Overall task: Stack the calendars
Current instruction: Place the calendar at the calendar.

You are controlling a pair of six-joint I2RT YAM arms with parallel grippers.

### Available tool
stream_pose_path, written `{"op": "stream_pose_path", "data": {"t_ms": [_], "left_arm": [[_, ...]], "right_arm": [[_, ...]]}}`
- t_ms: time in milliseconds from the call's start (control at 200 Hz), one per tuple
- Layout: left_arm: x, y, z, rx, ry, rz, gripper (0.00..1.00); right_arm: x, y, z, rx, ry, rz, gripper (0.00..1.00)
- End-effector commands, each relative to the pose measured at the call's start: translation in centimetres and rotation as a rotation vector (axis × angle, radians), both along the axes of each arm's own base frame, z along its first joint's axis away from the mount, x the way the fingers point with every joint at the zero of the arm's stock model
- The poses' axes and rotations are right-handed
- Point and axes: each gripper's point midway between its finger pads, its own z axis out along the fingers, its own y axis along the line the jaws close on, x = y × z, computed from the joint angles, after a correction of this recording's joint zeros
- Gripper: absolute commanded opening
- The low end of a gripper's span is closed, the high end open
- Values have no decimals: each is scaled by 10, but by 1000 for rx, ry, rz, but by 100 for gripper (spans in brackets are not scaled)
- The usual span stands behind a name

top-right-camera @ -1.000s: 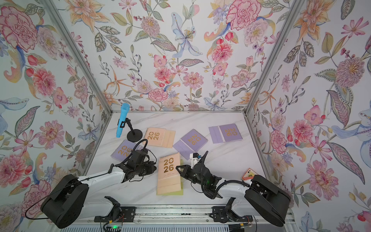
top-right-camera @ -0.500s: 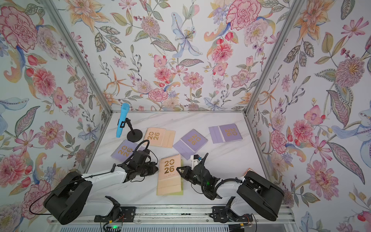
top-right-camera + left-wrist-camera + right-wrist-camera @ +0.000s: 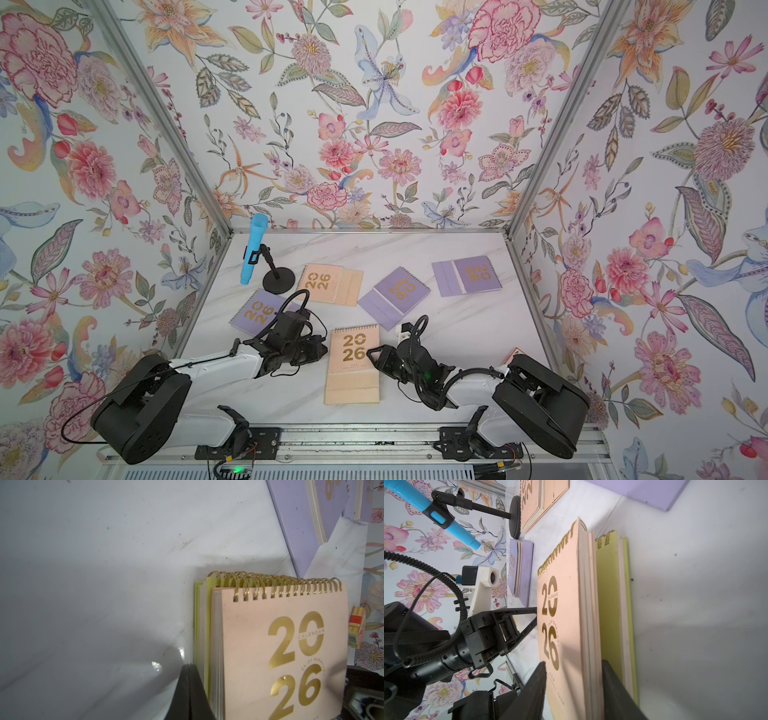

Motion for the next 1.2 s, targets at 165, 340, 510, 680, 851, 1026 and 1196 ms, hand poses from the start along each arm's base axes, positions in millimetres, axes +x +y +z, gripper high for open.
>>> {"op": "stream_pose_path", "data": {"t_ms": [165,340,510,680,851,1026,1196], "left_arm": [[-2,1,-3,14,4,4,0],[-2,2,-3,19,5,5,0],[-3,3,-4,26,7,3,0],[-1,6,-3,52,2,4,0],[9,12,7,105,-22,13,0],[30,13,25,161,-58,5,0],[64,-1,38,174,-84,-20,0]], "right_arm": [[7,2,0,-99,2,20,49],[8,3,-3,-157,7,36,56],[7,3,-5,-204,2,47,66],[10,-2,-3,-255,-4,41,74],[19,-23,2,-292,5,-11,82],[39,-59,16,-281,14,-95,86],[65,-99,22,-247,45,-184,87]]}}
